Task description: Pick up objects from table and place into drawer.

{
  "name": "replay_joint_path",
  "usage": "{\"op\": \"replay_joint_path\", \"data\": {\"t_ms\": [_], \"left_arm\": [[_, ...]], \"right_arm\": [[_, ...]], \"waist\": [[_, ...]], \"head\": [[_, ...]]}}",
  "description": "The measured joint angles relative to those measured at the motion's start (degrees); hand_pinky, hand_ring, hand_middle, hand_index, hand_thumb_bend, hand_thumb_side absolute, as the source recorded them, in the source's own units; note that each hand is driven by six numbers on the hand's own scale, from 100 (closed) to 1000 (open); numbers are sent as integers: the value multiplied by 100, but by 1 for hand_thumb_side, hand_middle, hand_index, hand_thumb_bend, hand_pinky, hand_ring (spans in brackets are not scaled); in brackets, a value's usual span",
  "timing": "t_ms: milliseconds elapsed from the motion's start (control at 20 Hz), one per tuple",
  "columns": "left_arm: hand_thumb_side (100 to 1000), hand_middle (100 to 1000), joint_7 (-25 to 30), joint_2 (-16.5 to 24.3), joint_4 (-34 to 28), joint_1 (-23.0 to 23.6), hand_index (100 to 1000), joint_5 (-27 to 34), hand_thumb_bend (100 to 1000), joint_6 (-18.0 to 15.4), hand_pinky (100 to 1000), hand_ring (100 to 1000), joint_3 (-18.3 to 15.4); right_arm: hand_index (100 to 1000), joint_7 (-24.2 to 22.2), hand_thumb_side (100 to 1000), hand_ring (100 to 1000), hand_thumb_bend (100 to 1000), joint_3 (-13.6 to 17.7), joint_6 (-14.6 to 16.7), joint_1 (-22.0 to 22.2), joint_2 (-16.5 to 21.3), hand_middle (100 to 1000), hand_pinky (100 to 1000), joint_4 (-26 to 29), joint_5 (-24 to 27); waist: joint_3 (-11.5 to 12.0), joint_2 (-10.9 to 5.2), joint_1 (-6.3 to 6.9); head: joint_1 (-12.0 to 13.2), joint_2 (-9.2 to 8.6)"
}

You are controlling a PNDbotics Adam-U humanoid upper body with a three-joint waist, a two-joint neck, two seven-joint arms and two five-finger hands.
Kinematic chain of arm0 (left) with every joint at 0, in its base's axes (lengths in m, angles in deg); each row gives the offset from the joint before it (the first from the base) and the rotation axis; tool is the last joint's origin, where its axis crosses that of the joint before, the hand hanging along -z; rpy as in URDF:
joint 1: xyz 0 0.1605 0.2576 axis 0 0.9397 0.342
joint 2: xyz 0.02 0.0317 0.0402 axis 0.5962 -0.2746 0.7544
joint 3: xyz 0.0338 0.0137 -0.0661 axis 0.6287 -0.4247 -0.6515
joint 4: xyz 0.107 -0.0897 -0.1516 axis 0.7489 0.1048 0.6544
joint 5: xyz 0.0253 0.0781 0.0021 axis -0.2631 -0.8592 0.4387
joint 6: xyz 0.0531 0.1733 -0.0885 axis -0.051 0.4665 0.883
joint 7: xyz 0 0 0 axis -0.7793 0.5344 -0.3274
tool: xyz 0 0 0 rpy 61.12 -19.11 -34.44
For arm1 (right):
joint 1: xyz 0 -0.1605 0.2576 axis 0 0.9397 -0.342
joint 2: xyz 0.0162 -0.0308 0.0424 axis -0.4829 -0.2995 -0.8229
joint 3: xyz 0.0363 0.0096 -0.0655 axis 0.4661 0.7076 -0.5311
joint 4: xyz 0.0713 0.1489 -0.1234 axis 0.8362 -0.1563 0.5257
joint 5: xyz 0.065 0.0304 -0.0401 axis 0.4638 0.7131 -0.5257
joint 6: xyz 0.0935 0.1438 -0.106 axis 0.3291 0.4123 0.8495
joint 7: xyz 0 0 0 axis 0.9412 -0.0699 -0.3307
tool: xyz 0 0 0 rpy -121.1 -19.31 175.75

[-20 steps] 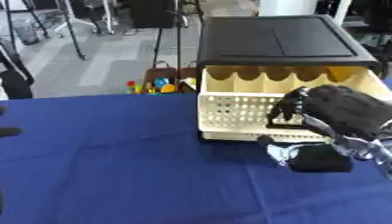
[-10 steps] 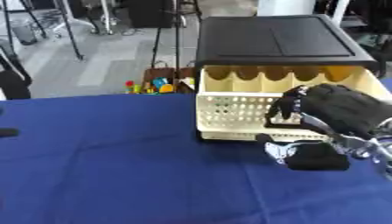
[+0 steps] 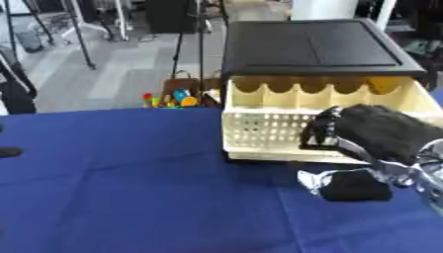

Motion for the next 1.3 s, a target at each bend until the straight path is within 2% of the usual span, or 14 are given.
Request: {"op": "replay_joint_path", "data": {"t_ms": [800,1300], "left_arm": [[940,704,26,-23,0,0,924,18,398,-27,560,748,1],[939,704,39,-23,0,0,924,20,400,-40,560,749,2]], "right_arm": [[781,-33,879,484,289,-36,26,-50,-45,600,145,0,1],[781,272,912,477,276,145,272,-196,-55,597,145,0,-3]], "waist": [[3,2,-23],[-11,-1,-40]], "head": [[2,-4],[48,-4]]}}
